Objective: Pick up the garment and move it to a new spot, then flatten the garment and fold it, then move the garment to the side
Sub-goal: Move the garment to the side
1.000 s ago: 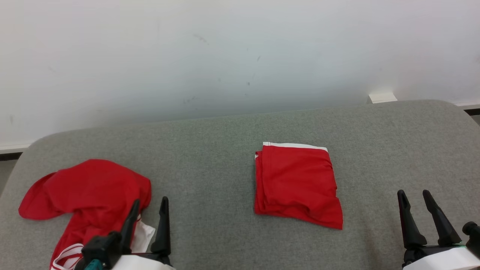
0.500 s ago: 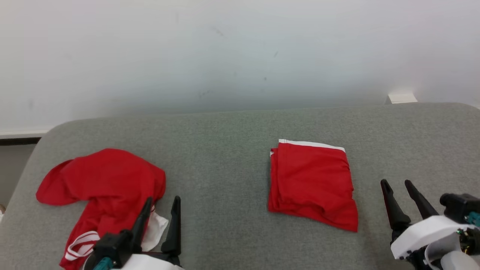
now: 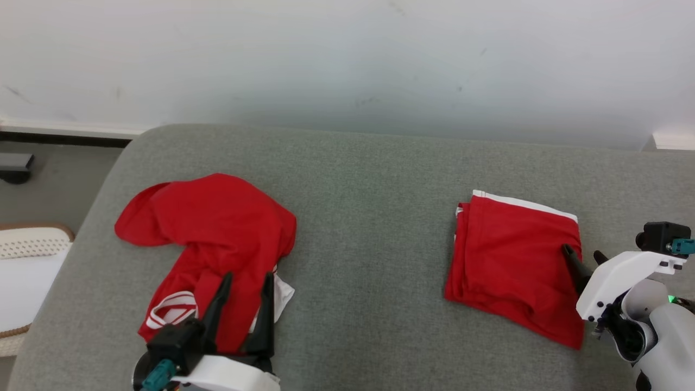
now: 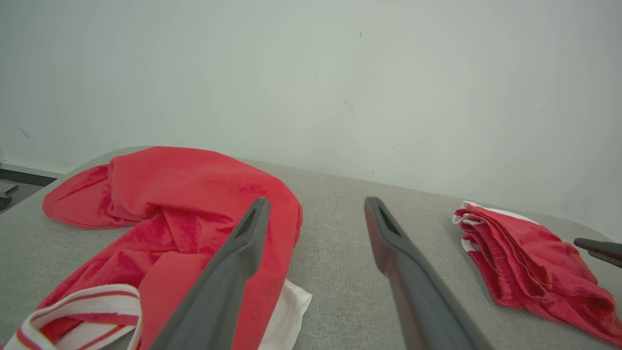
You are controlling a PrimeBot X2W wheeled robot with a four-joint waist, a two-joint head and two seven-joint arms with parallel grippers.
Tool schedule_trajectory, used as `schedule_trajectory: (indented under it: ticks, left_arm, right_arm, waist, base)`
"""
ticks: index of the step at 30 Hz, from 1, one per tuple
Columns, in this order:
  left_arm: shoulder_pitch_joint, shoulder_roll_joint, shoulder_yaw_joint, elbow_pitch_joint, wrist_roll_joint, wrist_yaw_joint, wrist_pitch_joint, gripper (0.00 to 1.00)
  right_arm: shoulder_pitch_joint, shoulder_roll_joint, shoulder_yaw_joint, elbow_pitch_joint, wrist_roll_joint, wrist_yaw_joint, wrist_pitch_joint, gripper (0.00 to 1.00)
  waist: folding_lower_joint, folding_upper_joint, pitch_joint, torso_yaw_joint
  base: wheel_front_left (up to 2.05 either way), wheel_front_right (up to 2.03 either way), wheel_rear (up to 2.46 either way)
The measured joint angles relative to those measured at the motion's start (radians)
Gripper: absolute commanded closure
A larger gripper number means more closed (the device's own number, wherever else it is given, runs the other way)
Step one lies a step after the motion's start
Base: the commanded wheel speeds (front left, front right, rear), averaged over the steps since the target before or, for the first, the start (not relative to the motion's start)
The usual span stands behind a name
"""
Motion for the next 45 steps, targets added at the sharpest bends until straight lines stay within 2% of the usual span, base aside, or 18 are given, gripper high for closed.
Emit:
schedule_trajectory:
  ticks: [6, 11, 12, 14, 19, 27, 45]
  left_arm:
    - [-0.01, 0.0, -0.008, 0.0, 0.0, 0.002, 0.0, 0.0]
    - [-0.018, 0.0, -0.015, 0.002, 0.0, 0.004, 0.0, 0.0]
    - [-0.019, 0.0, -0.018, 0.003, 0.0, 0.004, 0.0, 0.0]
    - [-0.021, 0.0, -0.02, 0.005, 0.0, 0.008, 0.0, 0.0]
    - [-0.021, 0.0, -0.021, 0.01, 0.0, 0.008, 0.0, 0.0]
    - [-0.021, 0.0, -0.041, 0.016, 0.005, -0.012, 0.0, 0.0]
    - [-0.087, 0.0, -0.174, 0.055, 0.004, -0.018, 0.0, 0.0]
  right_arm:
    - [-0.069, 0.014, 0.007, 0.186, -0.001, 0.0, 0.085, 0.0]
    - [-0.101, 0.029, 0.016, 0.24, 0.016, 0.0, 0.1, 0.0]
    - [-0.103, 0.03, 0.018, 0.242, 0.027, 0.0, 0.105, 0.48]
    - [-0.103, 0.031, 0.026, 0.242, 0.042, 0.0, 0.104, 1.0]
    - [-0.095, 0.044, 0.054, 0.229, 0.068, 0.0, 0.059, 1.0]
    - [-0.095, 0.019, 0.098, 0.224, 0.08, 0.0, -0.03, 1.0]
    - [-0.093, -0.039, 0.2, 0.176, 0.177, 0.0, -0.081, 1.0]
  waist:
    - [0.0, 0.0, 0.034, 0.035]
    - [0.0, 0.0, 0.047, 0.047]
    - [0.0, 0.0, 0.049, 0.048]
    - [0.0, 0.0, 0.048, 0.047]
    - [0.0, 0.0, 0.035, 0.037]
    - [0.0, 0.0, -0.005, -0.018]
    - [0.0, 0.0, -0.02, -0.279]
  base:
    - [0.0, 0.0, 0.0]
    - [0.0, 0.0, 0.0]
    - [0.0, 0.0, 0.0]
    - [0.0, 0.0, 0.0]
    - [0.0, 0.0, 0.0]
    - [0.0, 0.0, 0.0]
    - [0.0, 0.0, 0.0]
